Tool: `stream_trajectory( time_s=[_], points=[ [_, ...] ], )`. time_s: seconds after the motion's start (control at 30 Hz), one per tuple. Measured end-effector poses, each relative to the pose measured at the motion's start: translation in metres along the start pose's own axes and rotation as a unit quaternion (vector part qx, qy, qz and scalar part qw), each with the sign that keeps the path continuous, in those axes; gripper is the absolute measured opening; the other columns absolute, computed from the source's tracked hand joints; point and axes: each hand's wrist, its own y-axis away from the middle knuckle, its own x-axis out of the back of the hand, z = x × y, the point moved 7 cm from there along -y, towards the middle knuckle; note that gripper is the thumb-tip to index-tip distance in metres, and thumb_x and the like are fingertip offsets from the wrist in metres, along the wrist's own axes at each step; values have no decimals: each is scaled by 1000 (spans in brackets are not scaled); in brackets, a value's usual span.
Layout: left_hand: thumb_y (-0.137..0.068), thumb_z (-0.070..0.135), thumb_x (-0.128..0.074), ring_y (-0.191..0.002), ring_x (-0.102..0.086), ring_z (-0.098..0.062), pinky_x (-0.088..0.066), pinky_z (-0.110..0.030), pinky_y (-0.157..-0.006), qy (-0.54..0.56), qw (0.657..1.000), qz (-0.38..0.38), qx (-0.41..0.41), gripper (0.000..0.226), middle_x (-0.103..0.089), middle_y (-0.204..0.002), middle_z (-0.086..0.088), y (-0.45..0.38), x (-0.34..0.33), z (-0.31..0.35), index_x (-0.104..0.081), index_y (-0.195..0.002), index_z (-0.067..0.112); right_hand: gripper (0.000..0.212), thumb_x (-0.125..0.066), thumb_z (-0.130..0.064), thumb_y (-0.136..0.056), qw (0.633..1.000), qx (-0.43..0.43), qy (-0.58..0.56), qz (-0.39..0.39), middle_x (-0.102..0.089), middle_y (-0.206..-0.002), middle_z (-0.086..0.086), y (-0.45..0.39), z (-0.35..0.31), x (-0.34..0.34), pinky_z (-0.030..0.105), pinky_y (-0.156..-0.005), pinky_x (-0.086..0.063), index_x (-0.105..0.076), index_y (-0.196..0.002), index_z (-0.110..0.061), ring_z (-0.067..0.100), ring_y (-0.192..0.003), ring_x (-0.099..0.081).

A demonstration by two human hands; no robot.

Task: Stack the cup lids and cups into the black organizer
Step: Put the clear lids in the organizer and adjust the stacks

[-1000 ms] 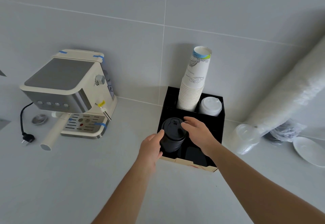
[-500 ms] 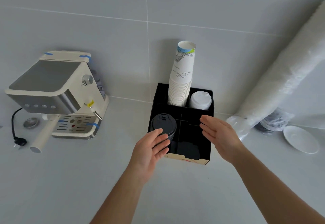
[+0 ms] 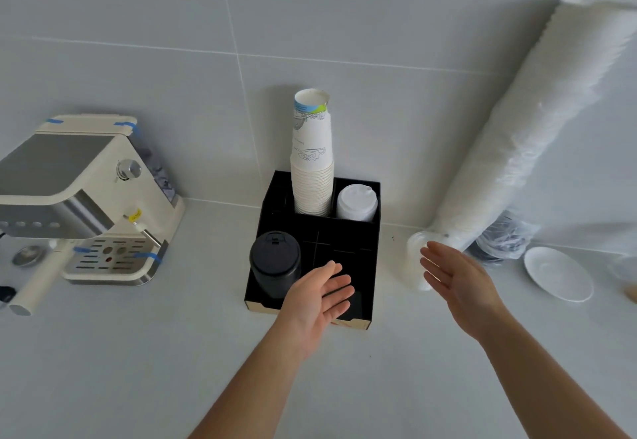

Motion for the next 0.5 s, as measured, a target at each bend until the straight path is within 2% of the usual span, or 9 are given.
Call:
stream_trajectory(
  time_s=[0.1,0.17,0.33,0.4,0.5],
  points=[
    [-94,29,-59,-104,-70,-25,-54,-38,-90,-22,1000,-6,9,26,-72,-112,-11,-6,-22,-11,-66,-112,12,27,-54,-20,-101,1000,6,-12,18,-68,-121,2,-8,-6,24,38,-107,-43,-60,-126,-12,21,-119,-61],
    [-93,30,-60,-105,-69,-24,-54,-37,-90,-39,999,-8,15,27,-71,-114,-10,-12,-34,-18,-65,-113,12,29,-53,-20,-101,999,5,-17,31,-67,-117,-1,-15,-6,41,40,-111,-41,-60,-128,-12,22,-120,-60],
    [-92,32,-62,-105,-67,-20,-51,-39,-99,-65,998,-5,28,28,-70,-115,-6,-33,-60,-30,-64,-113,14,29,-56,-22,-100,998,-11,-13,56,-66,-121,0,-31,3,70,39,-109,-42,-60,-128,-14,22,-122,-58],
    [-92,33,-62,-105,-67,-18,-51,-37,-98,-81,996,-4,36,24,-68,-114,-4,-43,-70,-35,-64,-110,17,23,-56,-22,-100,998,-20,-11,62,-66,-118,-1,-38,7,79,39,-108,-42,-61,-122,-16,23,-122,-57],
    [-92,33,-61,-105,-65,-17,-51,-35,-96,-101,993,1,54,18,-66,-113,-3,-58,-83,-44,-62,-105,20,21,-57,-23,-100,997,-28,-4,70,-63,-124,2,-52,12,87,39,-106,-43,-60,-120,-17,23,-123,-56]
  ],
)
